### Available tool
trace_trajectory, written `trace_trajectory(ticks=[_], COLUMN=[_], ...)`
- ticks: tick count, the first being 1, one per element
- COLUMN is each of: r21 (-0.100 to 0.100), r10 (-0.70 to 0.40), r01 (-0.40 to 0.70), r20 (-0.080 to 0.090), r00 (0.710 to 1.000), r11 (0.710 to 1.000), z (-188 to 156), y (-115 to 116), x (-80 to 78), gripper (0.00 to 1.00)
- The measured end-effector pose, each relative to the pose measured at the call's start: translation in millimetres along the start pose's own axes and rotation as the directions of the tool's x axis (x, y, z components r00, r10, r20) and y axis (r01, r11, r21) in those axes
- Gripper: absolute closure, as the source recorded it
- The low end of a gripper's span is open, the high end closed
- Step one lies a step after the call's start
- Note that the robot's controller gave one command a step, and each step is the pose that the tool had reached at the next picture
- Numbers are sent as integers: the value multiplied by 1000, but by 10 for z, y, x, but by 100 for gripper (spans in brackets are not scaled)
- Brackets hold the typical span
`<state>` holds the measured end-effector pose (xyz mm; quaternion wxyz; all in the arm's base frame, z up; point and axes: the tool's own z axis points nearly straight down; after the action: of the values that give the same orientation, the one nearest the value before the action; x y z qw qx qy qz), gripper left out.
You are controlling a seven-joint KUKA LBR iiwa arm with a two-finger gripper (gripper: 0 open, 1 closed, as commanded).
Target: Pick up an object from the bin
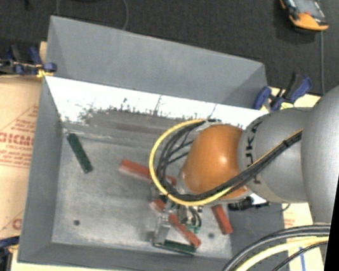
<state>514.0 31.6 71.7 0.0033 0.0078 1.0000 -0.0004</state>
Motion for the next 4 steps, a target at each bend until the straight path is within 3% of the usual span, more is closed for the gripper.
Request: trace_trajectory(ticks=[1,2,3,4], r21=[1,3,-2,-4], r10=[360,85,268,352], r01=[-360,-85,-268,-352], r20=[1,-5,1,-3], r00=[933,996,963,936], r11=[933,996,963,936], z=[5,-24,-1,9], y=[-751,-1550,-1490,-1666], x=[-634,240,284,-352], gripper=[0,0,0,0])
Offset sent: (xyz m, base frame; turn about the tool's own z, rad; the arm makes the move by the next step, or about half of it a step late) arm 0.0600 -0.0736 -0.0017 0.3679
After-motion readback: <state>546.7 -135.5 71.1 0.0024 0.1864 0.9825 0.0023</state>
